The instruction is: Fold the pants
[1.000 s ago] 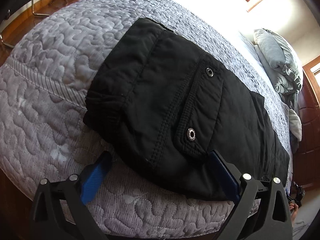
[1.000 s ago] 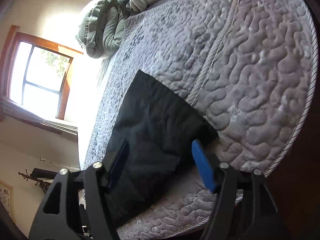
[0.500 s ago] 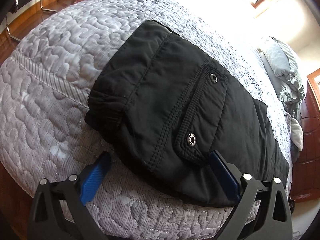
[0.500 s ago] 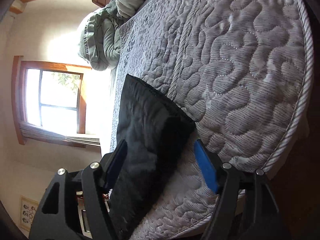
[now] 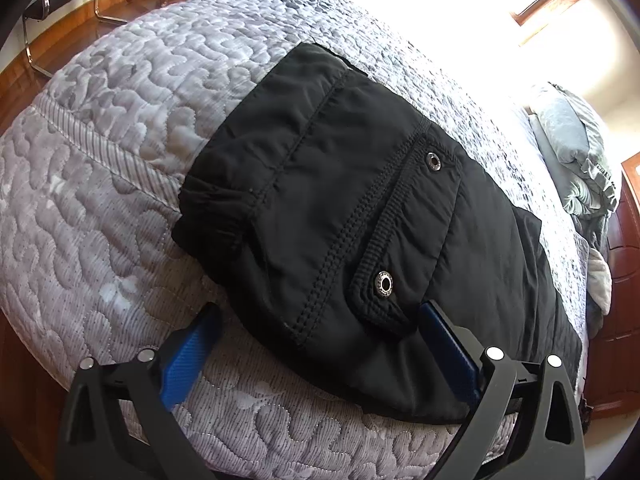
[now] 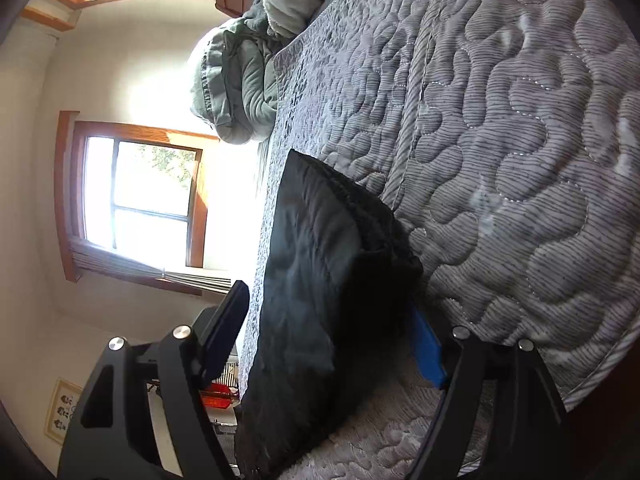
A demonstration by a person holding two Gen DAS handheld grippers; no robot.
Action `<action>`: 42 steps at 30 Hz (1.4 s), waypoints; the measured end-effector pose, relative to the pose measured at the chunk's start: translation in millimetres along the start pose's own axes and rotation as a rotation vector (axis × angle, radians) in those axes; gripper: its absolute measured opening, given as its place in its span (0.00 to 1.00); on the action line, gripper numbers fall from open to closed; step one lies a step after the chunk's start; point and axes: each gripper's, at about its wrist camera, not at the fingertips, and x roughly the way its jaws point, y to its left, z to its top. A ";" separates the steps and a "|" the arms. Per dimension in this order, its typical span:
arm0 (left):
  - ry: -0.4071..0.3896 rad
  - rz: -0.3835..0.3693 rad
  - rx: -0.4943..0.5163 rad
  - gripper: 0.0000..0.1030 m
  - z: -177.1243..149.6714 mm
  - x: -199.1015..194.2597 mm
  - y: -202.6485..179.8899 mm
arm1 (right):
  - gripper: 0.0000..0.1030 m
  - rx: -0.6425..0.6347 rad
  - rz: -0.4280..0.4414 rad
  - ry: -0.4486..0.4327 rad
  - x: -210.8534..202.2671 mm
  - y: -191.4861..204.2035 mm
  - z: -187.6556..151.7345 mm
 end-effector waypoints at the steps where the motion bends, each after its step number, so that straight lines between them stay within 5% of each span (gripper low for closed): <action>1: 0.001 0.002 -0.001 0.96 0.2 0.0 -0.1 | 0.64 -0.007 -0.005 -0.003 -0.1 -2.1 -1.4; 9: -0.001 0.015 0.006 0.96 0.3 1.4 -3.6 | 0.62 -0.019 0.016 -0.005 4.3 0.1 1.2; 11: -0.008 0.011 0.001 0.96 0.1 1.0 -5.7 | 0.35 -0.013 0.013 0.007 6.0 -0.9 1.7; 14: -0.017 0.004 0.007 0.96 0.6 -0.7 -8.5 | 0.22 -0.027 0.007 0.016 4.6 3.2 2.6; 42: -0.032 -0.051 0.034 0.96 0.6 -10.1 -9.2 | 0.18 -0.493 -0.115 0.025 -8.7 205.9 -29.1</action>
